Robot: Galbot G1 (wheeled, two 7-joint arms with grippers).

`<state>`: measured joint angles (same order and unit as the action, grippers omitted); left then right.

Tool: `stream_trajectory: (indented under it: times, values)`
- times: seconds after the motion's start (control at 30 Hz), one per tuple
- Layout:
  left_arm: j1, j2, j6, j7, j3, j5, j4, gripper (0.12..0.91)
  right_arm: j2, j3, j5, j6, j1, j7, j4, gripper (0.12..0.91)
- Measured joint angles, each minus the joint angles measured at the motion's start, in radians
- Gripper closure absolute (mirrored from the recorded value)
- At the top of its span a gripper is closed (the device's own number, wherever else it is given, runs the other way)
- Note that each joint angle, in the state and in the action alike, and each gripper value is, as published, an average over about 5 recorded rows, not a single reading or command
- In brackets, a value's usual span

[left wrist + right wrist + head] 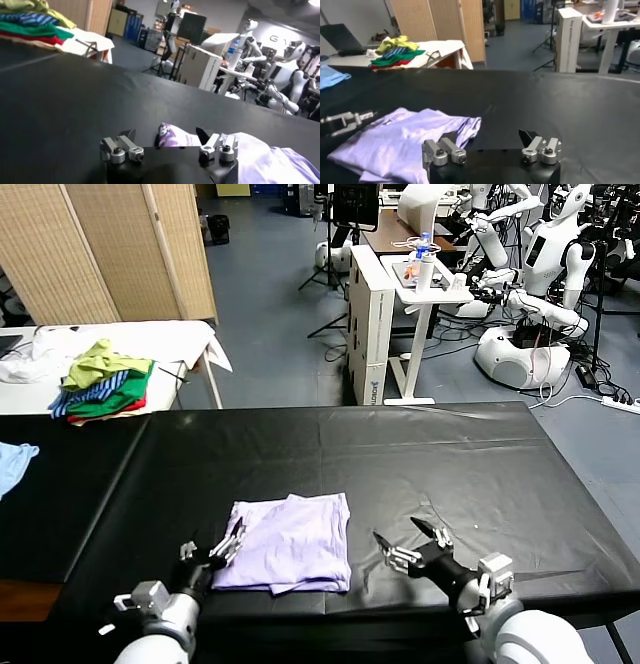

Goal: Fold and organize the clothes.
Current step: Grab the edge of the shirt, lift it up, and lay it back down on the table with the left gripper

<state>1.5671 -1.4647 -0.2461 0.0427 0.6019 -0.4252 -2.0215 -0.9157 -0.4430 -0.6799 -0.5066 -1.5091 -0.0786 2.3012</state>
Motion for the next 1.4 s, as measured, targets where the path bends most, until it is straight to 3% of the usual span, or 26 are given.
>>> stream_trajectory:
  times: [0.13, 0.43, 0.53, 0.73, 0.8, 1.13, 1.4]
  values:
    - [0.009, -0.018, 0.011, 0.005, 0.0, 0.001, 0.009, 0.132, 0.0, -0.005, 0.0, 0.002, -0.002, 0.0, 0.001, 0.118]
    - [0.015, -0.041, 0.018, 0.034, 0.008, -0.039, 0.041, 0.326, -0.001, -0.014, 0.0, 0.006, -0.004, 0.0, 0.001, 0.118]
    - [0.014, -0.043, 0.009, 0.042, 0.012, -0.081, 0.043, 0.435, -0.002, -0.015, 0.0, 0.007, -0.002, 0.0, 0.001, 0.118]
    - [0.008, -0.042, -0.012, 0.045, 0.019, -0.144, 0.041, 0.785, -0.01, -0.015, 0.004, 0.008, -0.003, 0.0, -0.001, 0.118]
    - [0.007, -0.039, -0.015, 0.043, 0.021, -0.134, 0.037, 0.847, -0.012, -0.016, 0.004, 0.009, -0.003, 0.0, -0.002, 0.118]
    - [0.016, 0.033, 0.006, 0.031, 0.065, 0.083, -0.032, 0.857, -0.032, -0.024, 0.018, 0.013, -0.002, -0.003, -0.024, 0.118]
    - [0.064, 0.233, 0.019, 0.038, 0.186, 0.092, -0.1, 0.857, -0.047, -0.013, 0.031, 0.015, 0.007, -0.003, -0.049, 0.118]
